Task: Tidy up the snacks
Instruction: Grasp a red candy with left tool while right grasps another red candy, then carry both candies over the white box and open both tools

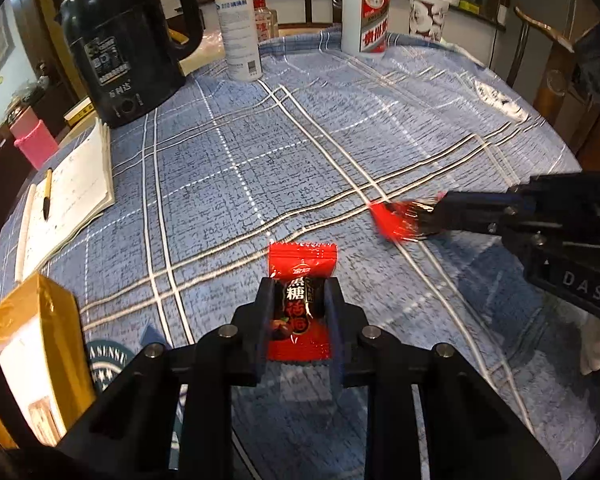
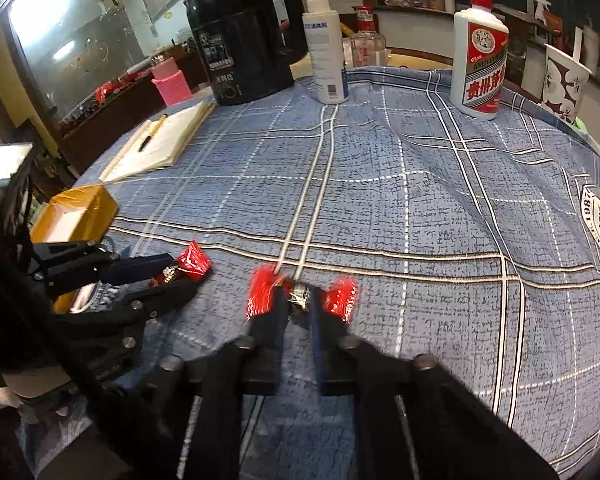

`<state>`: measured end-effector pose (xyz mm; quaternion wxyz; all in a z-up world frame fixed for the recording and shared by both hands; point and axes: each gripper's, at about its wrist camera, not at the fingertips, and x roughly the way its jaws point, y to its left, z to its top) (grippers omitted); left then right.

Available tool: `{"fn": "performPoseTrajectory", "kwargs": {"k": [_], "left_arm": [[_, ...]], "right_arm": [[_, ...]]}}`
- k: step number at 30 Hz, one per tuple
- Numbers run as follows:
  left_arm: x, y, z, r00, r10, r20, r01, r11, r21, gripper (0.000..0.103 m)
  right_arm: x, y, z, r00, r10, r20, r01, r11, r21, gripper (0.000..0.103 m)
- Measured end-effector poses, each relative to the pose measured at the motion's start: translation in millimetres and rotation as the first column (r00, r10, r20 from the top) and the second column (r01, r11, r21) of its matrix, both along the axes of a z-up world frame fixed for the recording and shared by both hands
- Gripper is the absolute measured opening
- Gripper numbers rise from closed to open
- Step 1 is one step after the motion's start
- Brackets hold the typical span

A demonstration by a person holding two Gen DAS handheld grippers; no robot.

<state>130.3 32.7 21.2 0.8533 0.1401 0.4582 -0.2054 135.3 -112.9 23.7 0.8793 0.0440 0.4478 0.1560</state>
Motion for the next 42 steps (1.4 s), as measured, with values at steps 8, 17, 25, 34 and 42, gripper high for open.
{"fn": "performPoseTrajectory", "kwargs": {"k": [8, 17, 25, 34, 42], "left_arm": [[-39.8, 25.5, 38.6, 0.999, 0.032, 0.031, -0.027, 0.992, -0.126, 0.026], [-83.1, 74.2, 73.1, 0.992, 0.101, 0.074, -0.085, 0.978, -0.192, 0.026], [-93.5, 146.2, 81.8, 0.967, 0.239, 0.089, -0.21, 0.945, -0.252, 0.026], [-96.3, 223.4, 64.8, 0.921, 0.386, 0.057, -0.357, 0.893, -0.273, 0.026], [-83.2, 276.6, 45.0, 0.877, 0.48, 0.0, -0.46, 0.84, -0.288, 0.026]], "right_arm": [[-11.3, -9.1, 15.4, 0.999, -0.004, 0.037, 0.002, 0.998, 0.063, 0.057], [8.7, 16.4, -14.0, 1.0, -0.014, -0.008, 0.014, 1.0, -0.026, 0.03], [-14.6, 15.3, 8.3, 0.999, -0.033, 0.019, 0.032, 0.999, 0.022, 0.025], [-41.5, 84.7, 45.0, 0.993, 0.113, 0.032, -0.116, 0.985, 0.125, 0.025], [-53.1, 193.7, 50.5, 0.956, 0.293, -0.011, -0.283, 0.932, 0.225, 0.025]]}}
